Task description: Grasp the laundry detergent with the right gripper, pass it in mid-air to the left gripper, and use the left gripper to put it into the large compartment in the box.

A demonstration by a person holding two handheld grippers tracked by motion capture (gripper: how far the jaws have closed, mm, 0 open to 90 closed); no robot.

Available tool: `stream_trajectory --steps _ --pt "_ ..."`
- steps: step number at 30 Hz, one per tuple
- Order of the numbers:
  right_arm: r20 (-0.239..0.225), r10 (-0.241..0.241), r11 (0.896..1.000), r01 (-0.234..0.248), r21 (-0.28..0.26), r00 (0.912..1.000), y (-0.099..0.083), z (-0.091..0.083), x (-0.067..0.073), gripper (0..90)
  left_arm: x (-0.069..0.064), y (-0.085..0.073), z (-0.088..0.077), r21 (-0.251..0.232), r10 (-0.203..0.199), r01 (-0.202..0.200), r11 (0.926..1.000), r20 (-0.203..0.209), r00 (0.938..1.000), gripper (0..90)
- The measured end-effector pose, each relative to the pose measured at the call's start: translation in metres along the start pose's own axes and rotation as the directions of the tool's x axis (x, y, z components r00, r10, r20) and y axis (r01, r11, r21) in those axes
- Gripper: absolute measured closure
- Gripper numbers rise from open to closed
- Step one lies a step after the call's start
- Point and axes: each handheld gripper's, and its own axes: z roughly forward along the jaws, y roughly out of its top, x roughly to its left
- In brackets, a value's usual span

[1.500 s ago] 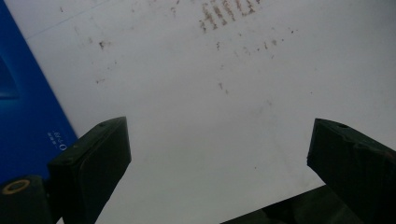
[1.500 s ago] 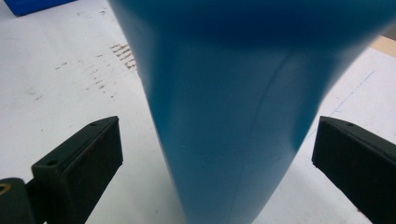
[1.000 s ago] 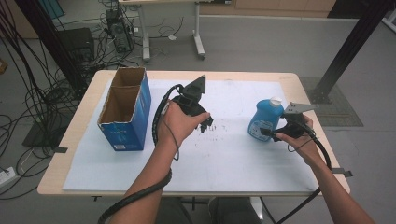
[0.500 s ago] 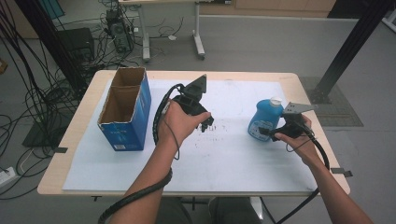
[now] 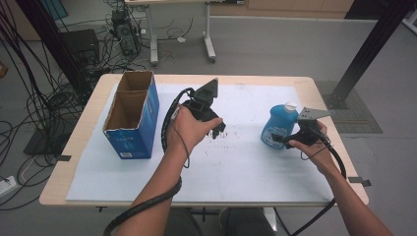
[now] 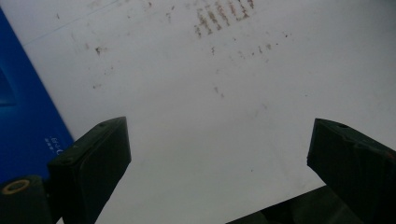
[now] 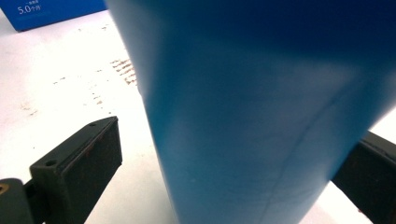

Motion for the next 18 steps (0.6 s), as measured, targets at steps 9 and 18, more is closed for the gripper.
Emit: stream_trajectory --steps 9,18 --pt "-0.004 -0.001 1.0 0.001 -0.009 1.0 0.0003 -0.0002 0.0007 1.2 0.0 0.0003 -0.0014 -0.003 0.002 -0.002 1.0 0.0 1.0 6.5" --pt "-0.009 -0.005 1.0 0.004 -0.014 1.0 0.0009 -0.0001 0.0014 1.2 -0.0001 0.0002 -0.0022 -0.003 0.001 -0.001 1.0 0.0 1.0 6.5"
